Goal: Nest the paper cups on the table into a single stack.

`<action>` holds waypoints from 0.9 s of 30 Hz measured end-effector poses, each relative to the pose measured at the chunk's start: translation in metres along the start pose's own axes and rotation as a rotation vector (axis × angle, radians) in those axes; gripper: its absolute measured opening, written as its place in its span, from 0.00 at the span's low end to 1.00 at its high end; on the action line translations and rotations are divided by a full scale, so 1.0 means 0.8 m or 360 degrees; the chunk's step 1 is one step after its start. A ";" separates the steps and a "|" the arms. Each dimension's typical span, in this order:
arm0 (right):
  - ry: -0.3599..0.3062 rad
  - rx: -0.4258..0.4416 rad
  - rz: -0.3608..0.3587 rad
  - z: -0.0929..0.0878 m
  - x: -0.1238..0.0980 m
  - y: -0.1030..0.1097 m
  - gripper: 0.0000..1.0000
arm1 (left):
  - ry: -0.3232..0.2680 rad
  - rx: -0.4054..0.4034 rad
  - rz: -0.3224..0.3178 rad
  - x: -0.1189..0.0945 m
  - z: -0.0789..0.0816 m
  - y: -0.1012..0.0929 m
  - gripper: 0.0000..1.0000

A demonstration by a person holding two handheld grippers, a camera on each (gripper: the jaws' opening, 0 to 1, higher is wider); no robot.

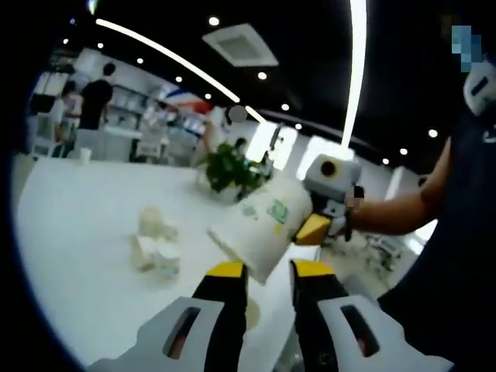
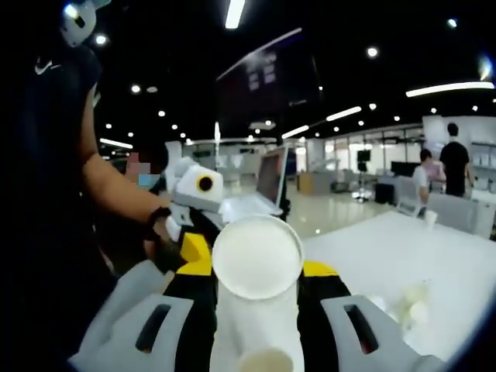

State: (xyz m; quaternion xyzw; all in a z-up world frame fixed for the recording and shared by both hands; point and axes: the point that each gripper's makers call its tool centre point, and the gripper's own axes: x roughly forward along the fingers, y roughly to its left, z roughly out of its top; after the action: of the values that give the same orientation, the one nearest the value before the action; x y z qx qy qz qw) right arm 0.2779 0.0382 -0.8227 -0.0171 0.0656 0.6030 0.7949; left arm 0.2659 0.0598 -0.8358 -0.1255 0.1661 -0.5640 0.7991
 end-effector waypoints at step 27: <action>0.0063 0.0006 -0.0034 -0.004 -0.007 -0.018 0.45 | 0.0309 0.0221 -0.0236 0.012 0.011 -0.021 0.00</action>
State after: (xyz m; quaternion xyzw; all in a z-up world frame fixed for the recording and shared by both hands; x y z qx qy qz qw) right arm 0.2905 0.0288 -0.8259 -0.0282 0.0822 0.5940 0.7998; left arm 0.2578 0.0456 -0.8225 -0.0266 0.1934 -0.6410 0.7423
